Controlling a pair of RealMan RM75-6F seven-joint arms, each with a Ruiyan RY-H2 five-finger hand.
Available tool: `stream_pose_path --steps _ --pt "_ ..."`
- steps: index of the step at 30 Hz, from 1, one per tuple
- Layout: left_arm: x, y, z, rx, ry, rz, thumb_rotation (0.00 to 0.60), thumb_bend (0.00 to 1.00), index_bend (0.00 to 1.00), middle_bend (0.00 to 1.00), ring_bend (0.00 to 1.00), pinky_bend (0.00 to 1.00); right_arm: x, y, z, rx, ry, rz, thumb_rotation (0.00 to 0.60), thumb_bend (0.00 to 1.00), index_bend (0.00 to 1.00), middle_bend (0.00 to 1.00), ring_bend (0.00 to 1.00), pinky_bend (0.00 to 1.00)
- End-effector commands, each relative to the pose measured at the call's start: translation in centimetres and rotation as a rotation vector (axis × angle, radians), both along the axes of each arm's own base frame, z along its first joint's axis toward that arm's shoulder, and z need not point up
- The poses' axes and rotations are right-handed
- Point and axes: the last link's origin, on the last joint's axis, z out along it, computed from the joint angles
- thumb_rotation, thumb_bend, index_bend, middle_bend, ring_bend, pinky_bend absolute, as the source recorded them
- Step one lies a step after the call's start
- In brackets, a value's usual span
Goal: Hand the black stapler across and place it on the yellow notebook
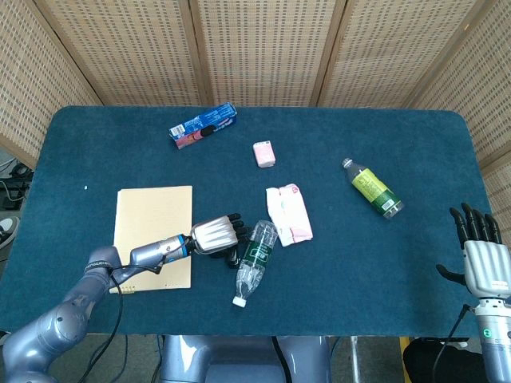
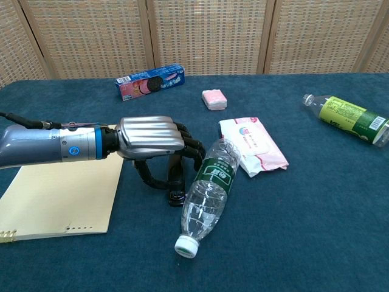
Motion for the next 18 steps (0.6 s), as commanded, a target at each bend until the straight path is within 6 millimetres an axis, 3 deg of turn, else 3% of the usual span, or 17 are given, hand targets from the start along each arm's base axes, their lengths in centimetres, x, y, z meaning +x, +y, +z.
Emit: stream_pose_path --steps 1,18 --pt "0.17 -0.16 -0.43 -0.004 0.019 -0.016 0.6 0.3 0.33 0.24 0.3 0.25 -0.05 0.0 0.09 -0.004 -0.001 -0.002 0.6 0.0 0.0 0.0 0.0 0.0" --pt "-0.18 -0.43 -1.03 -0.002 0.083 -0.054 0.6 0.3 0.39 0.27 0.32 0.32 -0.02 0.06 0.33 -0.013 -0.008 0.002 0.6 0.0 0.0 0.0 0.0 0.0"
